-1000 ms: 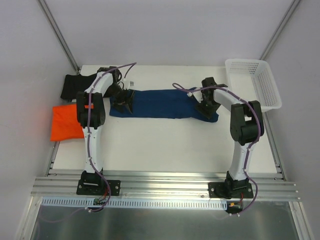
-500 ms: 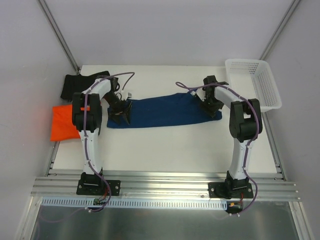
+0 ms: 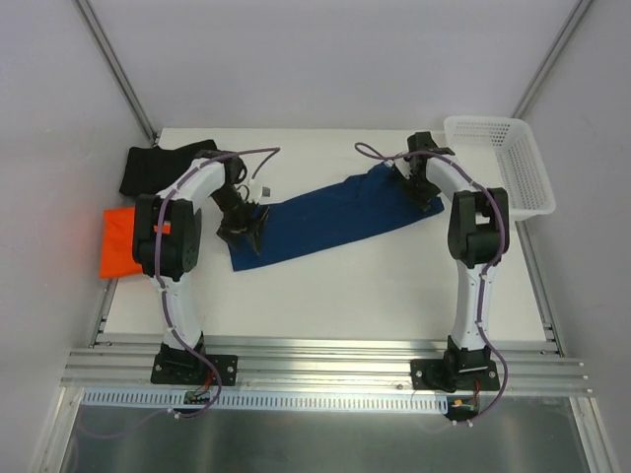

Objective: Fold and stack the t-shirts
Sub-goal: Fold the tshirt

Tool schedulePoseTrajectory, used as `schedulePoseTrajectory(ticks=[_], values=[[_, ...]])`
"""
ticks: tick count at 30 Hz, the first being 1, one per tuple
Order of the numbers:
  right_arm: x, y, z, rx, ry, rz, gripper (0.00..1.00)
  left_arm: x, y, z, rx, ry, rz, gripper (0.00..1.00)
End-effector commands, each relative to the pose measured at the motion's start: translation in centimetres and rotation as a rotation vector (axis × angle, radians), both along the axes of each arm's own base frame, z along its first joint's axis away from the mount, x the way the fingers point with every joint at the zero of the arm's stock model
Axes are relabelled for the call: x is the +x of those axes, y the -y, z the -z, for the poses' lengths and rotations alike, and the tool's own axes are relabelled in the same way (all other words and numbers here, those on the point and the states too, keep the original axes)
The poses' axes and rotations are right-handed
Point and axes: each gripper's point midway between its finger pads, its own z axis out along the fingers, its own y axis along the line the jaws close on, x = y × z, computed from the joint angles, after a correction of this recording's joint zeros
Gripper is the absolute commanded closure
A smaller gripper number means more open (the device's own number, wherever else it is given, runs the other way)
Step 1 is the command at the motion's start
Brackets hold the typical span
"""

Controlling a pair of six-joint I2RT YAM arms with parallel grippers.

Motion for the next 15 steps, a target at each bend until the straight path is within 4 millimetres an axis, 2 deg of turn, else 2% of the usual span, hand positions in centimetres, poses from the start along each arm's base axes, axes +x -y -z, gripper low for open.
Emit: schedulePoseTrajectory(ticks=[1, 2, 3, 4, 5, 6, 7, 8, 9, 10, 11, 12, 13, 15], values=[[1.3, 0.6, -8.0, 0.015, 0.181, 0.052, 0.28, 2.9, -0.9, -5.5, 0.011, 0.223, 0.029, 0.30], [1.1, 0.3, -9.4, 0.048, 0.205, 0.067, 0.28, 3.6, -1.0, -6.0, 0.018, 0.258, 0.039, 0.30], [0.6, -0.2, -12.2, 0.096, 0.255, 0.080, 0.28, 5.2, -1.0, -6.8, 0.017, 0.313, 0.056, 0.30], [0.1, -0.8, -13.8, 0.147, 0.269, 0.088, 0.28, 6.0, -1.1, -6.9, 0.027, 0.334, 0.066, 0.30], [-0.2, -2.9, -14.6, 0.282, 0.280, 0.100, 0.28, 6.9, -1.1, -6.9, 0.034, 0.351, 0.074, 0.30], [-0.6, -4.0, -16.3, 0.365, 0.307, 0.103, 0.28, 8.6, -1.1, -6.3, 0.044, 0.371, 0.087, 0.30], [-0.9, -5.3, -16.7, 0.448, 0.301, 0.118, 0.27, 9.6, -1.3, -5.9, 0.062, 0.380, 0.090, 0.30], [-1.1, -8.0, -17.5, 0.595, 0.285, 0.094, 0.27, 10.5, -1.3, -5.6, 0.066, 0.387, 0.091, 0.30], [-1.3, -9.4, -17.8, 0.707, 0.270, 0.173, 0.27, 12.1, -1.2, -4.8, 0.073, 0.394, 0.093, 0.30], [-1.1, -10.7, -17.2, 0.780, 0.236, 0.211, 0.27, 13.0, -1.2, -4.3, 0.080, 0.397, 0.092, 0.30], [-1.0, -12.4, -17.5, 0.877, 0.202, 0.230, 0.27, 13.7, -1.2, -4.0, 0.085, 0.402, 0.090, 0.30], [-1.0, -13.4, -17.0, 0.961, 0.165, 0.355, 0.27, 14.9, -1.1, -3.3, 0.086, 0.407, 0.082, 0.31], [-0.5, -14.4, -16.4, 1.013, 0.145, 0.388, 0.27, 15.4, -1.1, -2.9, 0.092, 0.408, 0.078, 0.31], [-1.1, -17.2, -14.7, 1.071, 0.063, 0.375, 0.27, 16.5, -0.9, -2.4, 0.085, 0.408, 0.051, 0.31]])
